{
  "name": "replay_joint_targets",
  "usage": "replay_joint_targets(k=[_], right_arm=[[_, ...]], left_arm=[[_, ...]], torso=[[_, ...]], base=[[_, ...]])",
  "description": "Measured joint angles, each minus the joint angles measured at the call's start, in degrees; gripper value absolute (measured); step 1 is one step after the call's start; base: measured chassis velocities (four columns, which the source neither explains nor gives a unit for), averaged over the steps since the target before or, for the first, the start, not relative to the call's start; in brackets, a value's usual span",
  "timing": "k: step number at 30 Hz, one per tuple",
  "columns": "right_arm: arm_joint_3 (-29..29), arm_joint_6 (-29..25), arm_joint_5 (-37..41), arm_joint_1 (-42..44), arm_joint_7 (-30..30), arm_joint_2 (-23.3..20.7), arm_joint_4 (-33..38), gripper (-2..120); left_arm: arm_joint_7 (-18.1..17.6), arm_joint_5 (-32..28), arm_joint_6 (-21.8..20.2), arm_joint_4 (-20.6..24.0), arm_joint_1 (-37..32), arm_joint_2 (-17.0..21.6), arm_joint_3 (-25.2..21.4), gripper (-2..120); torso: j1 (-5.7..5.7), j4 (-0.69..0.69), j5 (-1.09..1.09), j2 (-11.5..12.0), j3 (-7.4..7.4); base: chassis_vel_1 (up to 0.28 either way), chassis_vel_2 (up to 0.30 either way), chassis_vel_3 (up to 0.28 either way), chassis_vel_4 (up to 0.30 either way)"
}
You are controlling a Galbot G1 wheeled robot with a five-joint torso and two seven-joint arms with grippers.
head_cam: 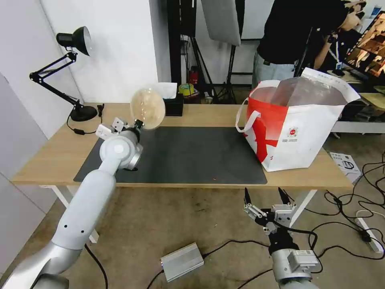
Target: Pick up the trash from the table and place it into the takeout bag.
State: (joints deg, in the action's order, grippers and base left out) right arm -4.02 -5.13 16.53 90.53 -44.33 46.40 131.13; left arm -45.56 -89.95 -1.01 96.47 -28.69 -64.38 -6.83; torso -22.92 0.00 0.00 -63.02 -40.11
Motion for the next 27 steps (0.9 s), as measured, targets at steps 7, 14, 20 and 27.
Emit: replay_joint_targets(k=[7,14,20,27], right_arm=[[0.0,0.0,0.0,0.0,0.0,0.0,0.0,100],[0.0,0.0,0.0,0.0,0.0,0.0,0.0,100],[0.0,0.0,0.0,0.0,0.0,0.0,0.0,100],[0.0,0.0,0.0,0.0,0.0,0.0,0.0,100]], left_arm=[[1.7,-1.4,0.9,1.3,4.6,0.5,3.2,1],[3.2,-1.8,2.4,0.3,9.6,-0.1,7.9,1],[3.9,-1.6,2.7,-2.4,13.6,-2.8,11.6,1],[4.2,-1.0,3.7,-7.0,18.5,-6.2,16.9,1]], torso=[[0.0,0.0,0.0,0.0,0.0],[0.0,0.0,0.0,0.0,0.0],[0.0,0.0,0.0,0.0,0.0],[0.0,0.0,0.0,0.0,0.0]], base=[[0.0,0.0,0.0,0.0],[0.0,0.0,0.0,0.0],[0.0,0.0,0.0,0.0],[0.0,0.0,0.0,0.0]])
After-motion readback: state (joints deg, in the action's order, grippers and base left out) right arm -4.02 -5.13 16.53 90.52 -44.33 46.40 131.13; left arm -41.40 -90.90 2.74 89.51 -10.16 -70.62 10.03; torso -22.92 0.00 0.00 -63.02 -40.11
